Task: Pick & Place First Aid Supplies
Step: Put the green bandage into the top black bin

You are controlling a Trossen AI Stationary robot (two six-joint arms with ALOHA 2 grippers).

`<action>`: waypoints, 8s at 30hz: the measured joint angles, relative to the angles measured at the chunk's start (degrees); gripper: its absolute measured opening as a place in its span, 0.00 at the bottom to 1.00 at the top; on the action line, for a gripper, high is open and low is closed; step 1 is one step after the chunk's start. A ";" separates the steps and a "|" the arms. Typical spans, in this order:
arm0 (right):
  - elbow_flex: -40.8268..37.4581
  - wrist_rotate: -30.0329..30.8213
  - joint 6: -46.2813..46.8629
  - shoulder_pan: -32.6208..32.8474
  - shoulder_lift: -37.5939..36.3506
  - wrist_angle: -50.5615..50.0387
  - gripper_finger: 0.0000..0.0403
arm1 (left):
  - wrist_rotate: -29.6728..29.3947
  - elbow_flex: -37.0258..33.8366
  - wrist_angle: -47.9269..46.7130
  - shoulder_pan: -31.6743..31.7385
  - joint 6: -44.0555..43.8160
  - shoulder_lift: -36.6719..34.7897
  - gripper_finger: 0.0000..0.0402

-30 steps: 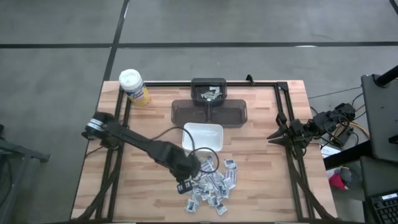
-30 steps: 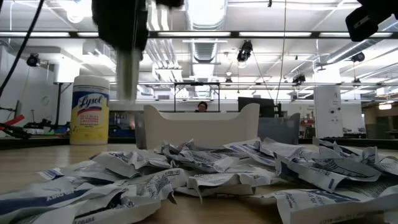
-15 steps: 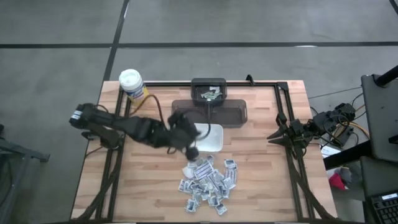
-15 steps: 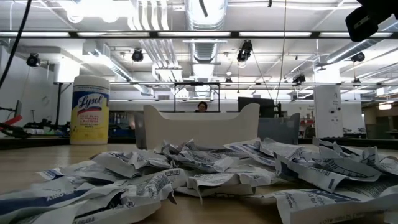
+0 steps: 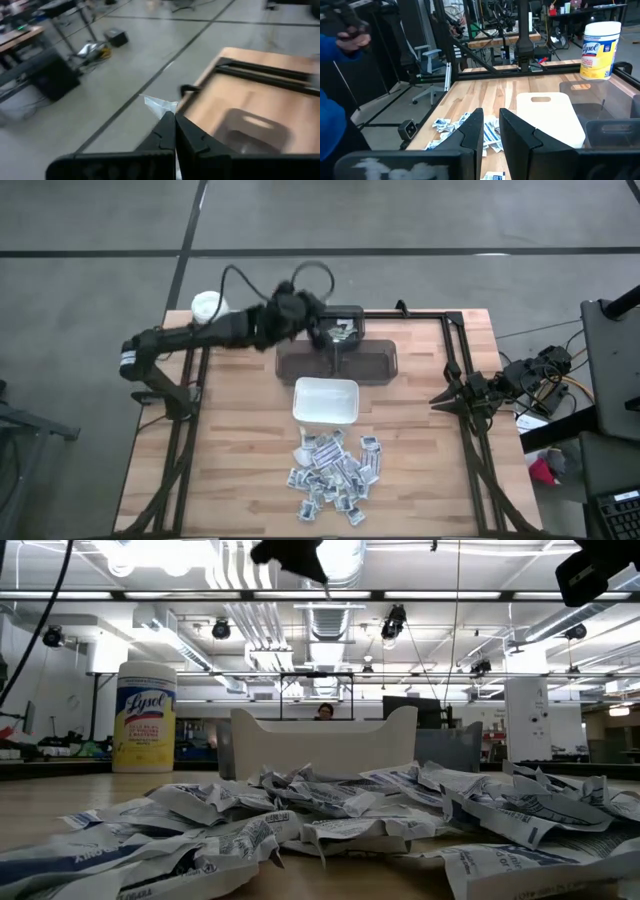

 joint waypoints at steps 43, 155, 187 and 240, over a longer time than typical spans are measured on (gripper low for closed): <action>0.00 0.02 0.00 0.00 0.00 -0.01 0.15 | 30.86 0.85 3.01 16.66 -16.50 26.40 0.00; 0.00 0.02 -4.09 0.00 0.09 -0.06 0.15 | 33.66 -20.74 6.44 -34.77 -59.83 11.04 0.40; 0.00 0.02 -4.11 0.00 0.04 -0.06 0.15 | 11.39 -21.85 -18.17 -33.61 -75.56 8.60 0.41; 0.00 0.02 -3.89 -0.02 0.09 -0.03 0.15 | 17.57 -27.04 -11.47 -27.88 -97.95 14.45 0.40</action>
